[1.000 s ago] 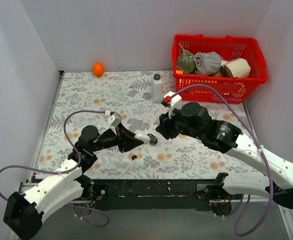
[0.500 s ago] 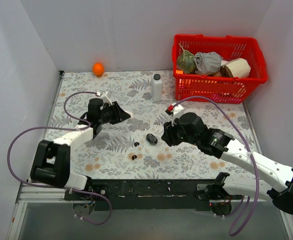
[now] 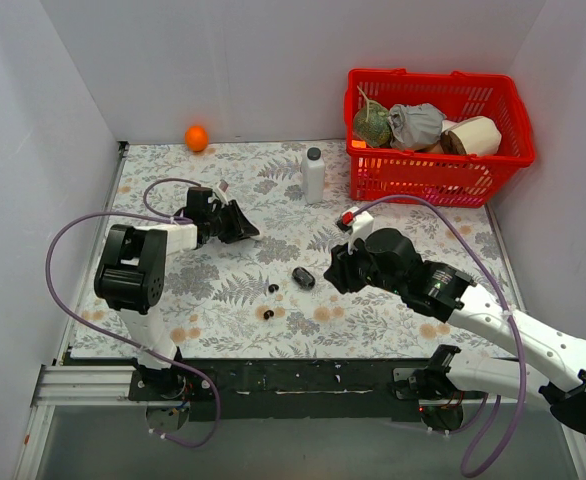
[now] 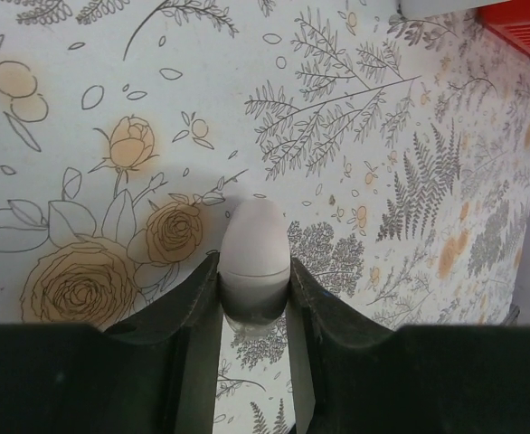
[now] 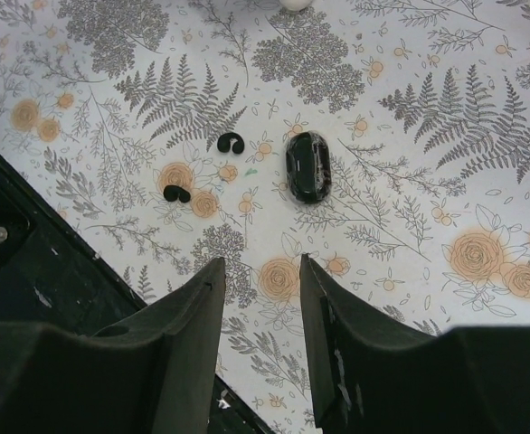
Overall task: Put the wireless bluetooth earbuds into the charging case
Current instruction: Place the charging case at the center of the board, then pick up the charging case at the center of the board.
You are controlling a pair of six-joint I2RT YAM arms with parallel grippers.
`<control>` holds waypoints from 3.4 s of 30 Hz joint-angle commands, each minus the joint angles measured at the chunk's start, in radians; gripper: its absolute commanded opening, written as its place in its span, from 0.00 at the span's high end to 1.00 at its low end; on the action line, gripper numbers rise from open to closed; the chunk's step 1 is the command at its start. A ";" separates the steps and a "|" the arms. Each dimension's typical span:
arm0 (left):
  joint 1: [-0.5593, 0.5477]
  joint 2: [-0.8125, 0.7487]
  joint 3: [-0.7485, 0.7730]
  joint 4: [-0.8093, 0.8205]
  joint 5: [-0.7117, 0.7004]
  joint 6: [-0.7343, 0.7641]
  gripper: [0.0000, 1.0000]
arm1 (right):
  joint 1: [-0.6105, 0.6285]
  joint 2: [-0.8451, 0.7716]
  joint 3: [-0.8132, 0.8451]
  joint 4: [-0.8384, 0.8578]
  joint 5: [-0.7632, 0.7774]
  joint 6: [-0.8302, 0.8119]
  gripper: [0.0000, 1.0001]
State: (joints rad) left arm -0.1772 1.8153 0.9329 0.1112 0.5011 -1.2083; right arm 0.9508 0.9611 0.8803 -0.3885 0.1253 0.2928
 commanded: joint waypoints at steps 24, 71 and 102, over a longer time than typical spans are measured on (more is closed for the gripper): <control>0.045 -0.466 -0.103 -0.346 -0.560 -0.121 0.02 | -0.001 0.027 -0.029 0.052 0.074 -0.012 0.49; -0.579 -0.366 -0.036 -0.366 -0.424 0.167 0.02 | -0.001 -0.130 -0.136 0.040 0.177 0.049 0.26; -0.662 -0.005 0.219 -0.464 -0.538 0.317 0.02 | -0.001 -0.160 -0.064 -0.027 0.155 0.017 0.25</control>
State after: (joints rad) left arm -0.8314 1.7992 1.1095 -0.3664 -0.0406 -0.8967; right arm 0.9501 0.7986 0.7818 -0.4248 0.2810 0.3218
